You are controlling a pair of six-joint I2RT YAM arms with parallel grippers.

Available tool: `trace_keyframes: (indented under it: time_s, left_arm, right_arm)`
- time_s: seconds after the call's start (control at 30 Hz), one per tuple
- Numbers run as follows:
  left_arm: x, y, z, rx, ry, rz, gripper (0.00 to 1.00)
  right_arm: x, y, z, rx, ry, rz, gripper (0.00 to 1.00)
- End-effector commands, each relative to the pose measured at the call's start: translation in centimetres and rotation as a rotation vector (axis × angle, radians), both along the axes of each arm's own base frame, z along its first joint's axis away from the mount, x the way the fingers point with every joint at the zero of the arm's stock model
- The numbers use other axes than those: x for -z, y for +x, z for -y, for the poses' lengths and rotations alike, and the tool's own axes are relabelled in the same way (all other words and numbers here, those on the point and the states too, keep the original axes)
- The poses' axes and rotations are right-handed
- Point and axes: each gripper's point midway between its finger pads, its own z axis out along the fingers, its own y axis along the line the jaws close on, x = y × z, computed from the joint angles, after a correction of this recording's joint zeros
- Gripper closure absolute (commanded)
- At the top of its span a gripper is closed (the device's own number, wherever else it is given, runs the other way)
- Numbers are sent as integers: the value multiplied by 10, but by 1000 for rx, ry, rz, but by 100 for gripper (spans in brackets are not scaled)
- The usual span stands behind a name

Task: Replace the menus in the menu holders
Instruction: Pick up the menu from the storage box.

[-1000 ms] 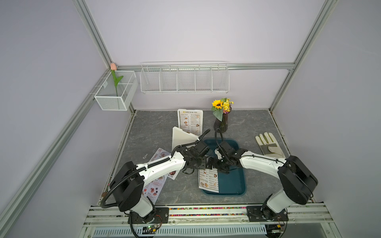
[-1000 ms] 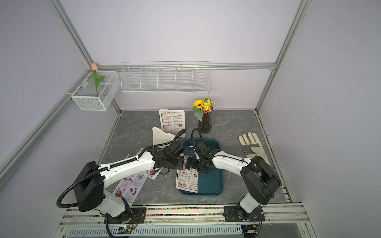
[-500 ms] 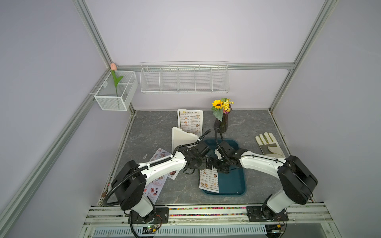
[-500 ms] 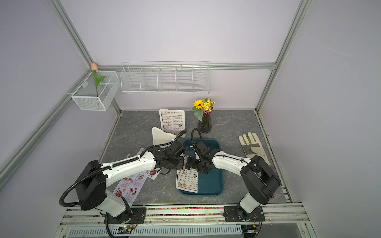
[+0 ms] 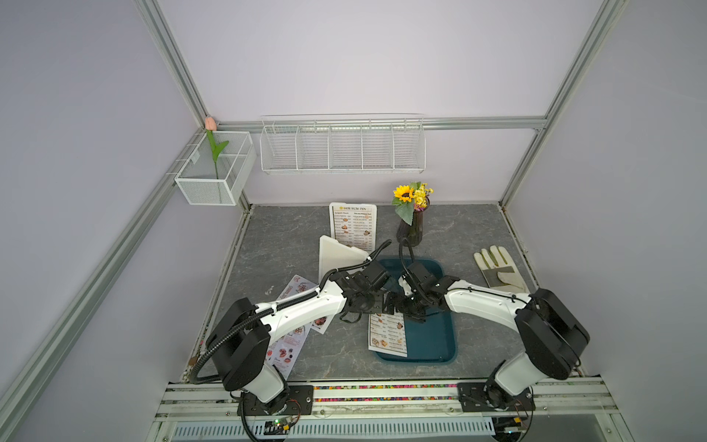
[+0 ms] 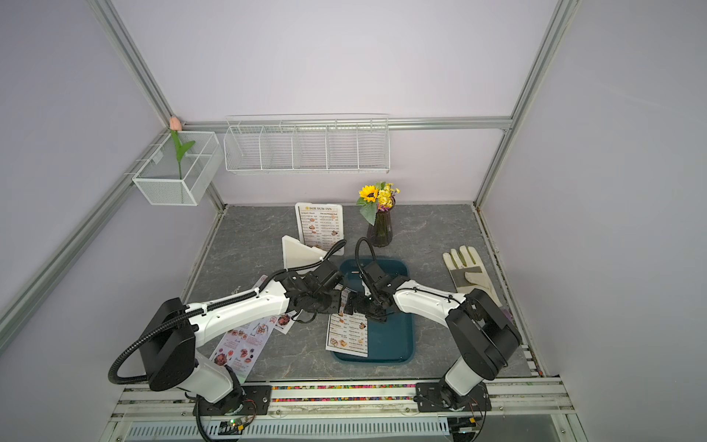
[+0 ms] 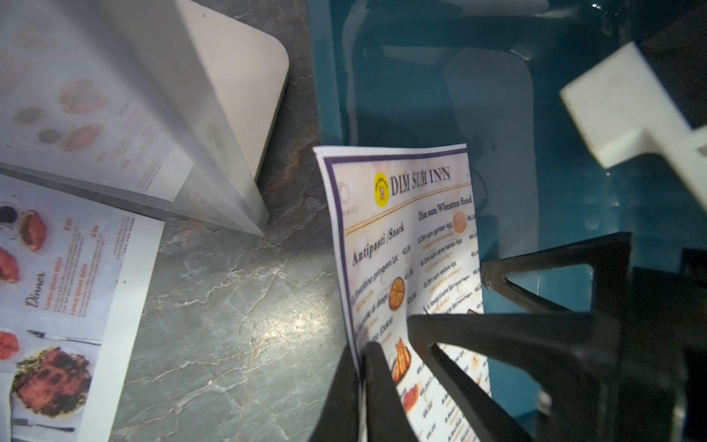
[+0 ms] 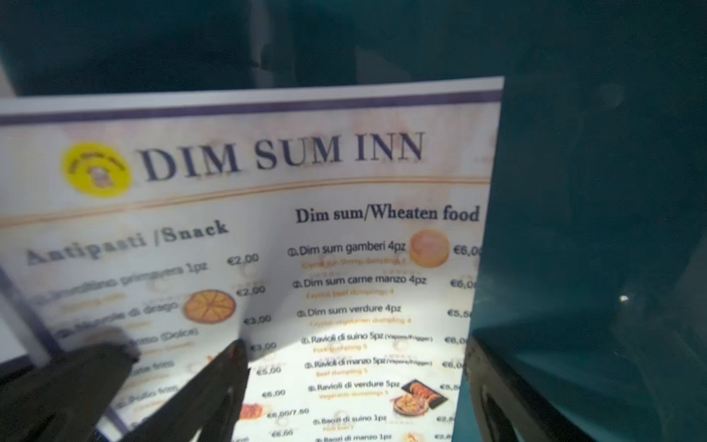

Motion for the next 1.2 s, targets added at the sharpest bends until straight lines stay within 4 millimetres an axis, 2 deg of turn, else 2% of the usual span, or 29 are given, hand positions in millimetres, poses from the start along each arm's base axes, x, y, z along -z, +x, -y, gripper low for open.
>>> trace_keyframes:
  time_s: [0.0,0.23,0.33,0.43,0.67,0.87,1.0,1.17]
  left_arm:
    - [-16,3,3,-7,-20,21,91]
    - [-24,3,7,9,-30,26,95]
    - [-35,3,13,33,-56,32,97]
    - [-49,4,20,67,-77,48,100]
    - [-103,12,36,146,-135,128,100]
    - [-156,21,51,236,-183,230,100]
    - [-185,25,55,300,-166,276,100]
    - [-224,25,57,361,-182,346,100]
  right_arm:
    - [8,-7,16,5,-59,-28,9]
    - [-5,-1,26,-3,-61,11,10]
    - [-18,2,34,-39,-66,67,11]
    - [-39,10,38,-84,-26,154,11]
    - [-101,24,33,-232,182,383,11]
    - [-143,39,41,-247,376,577,10]
    - [-163,39,41,-288,465,672,10]
    - [-176,40,41,-350,535,760,10]
